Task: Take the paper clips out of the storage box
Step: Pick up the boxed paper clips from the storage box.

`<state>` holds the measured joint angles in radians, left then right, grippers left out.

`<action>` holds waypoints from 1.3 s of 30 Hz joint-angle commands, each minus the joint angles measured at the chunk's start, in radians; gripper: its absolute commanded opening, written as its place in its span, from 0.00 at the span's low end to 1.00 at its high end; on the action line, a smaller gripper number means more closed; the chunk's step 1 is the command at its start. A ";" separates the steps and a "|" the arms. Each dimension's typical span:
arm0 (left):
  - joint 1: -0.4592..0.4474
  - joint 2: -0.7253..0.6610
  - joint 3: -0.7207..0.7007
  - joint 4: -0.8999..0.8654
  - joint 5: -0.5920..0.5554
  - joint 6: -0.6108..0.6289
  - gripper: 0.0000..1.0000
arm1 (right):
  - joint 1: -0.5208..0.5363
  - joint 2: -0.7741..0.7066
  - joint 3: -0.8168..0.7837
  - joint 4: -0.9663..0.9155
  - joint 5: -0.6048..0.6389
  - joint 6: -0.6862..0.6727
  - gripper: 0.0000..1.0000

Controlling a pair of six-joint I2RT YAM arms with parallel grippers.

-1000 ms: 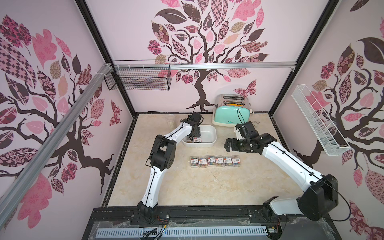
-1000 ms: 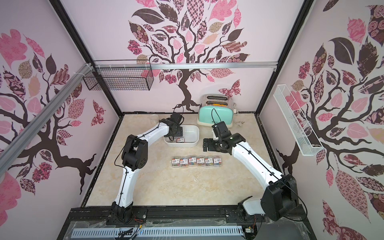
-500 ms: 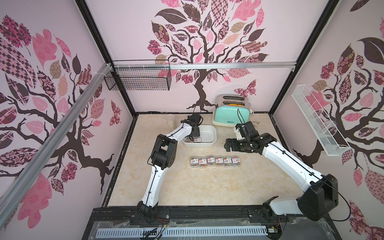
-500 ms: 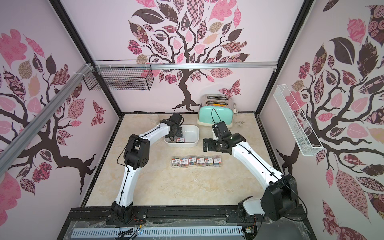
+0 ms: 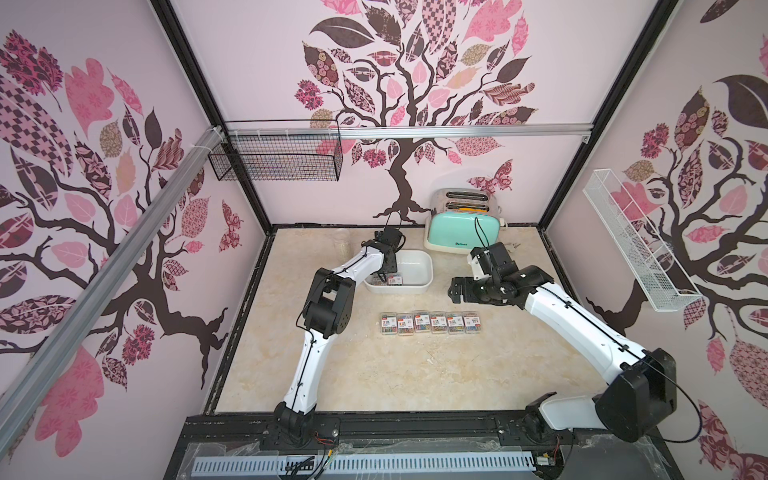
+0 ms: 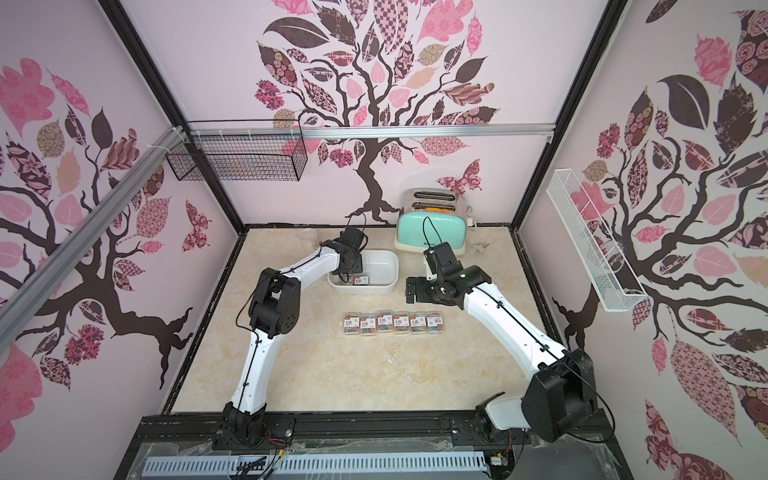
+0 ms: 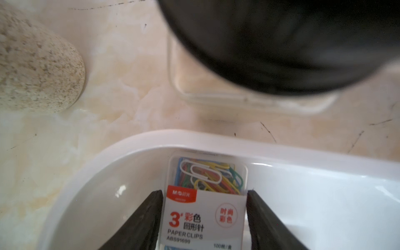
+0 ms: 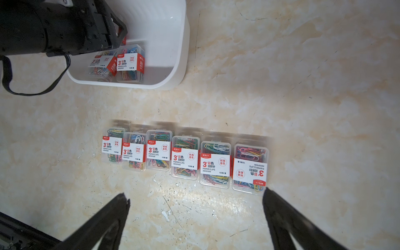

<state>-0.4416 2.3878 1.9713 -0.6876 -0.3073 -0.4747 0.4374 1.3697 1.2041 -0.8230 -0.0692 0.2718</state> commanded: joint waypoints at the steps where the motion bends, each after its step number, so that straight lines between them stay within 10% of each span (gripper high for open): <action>1: 0.005 0.042 0.005 -0.003 0.008 -0.012 0.66 | 0.001 -0.012 0.046 -0.002 -0.002 -0.005 0.99; 11: 0.005 0.033 -0.023 0.014 0.026 -0.016 0.55 | 0.003 -0.001 0.055 -0.002 -0.007 -0.010 0.99; 21: 0.004 0.039 -0.057 0.010 0.036 -0.018 0.70 | 0.001 0.002 0.053 0.001 -0.009 -0.012 1.00; 39: -0.003 -0.022 -0.095 0.035 0.042 -0.013 0.43 | 0.003 -0.004 0.042 0.008 -0.003 -0.014 1.00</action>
<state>-0.4412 2.3730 1.9087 -0.5838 -0.2863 -0.4934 0.4374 1.3697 1.2190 -0.8227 -0.0753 0.2684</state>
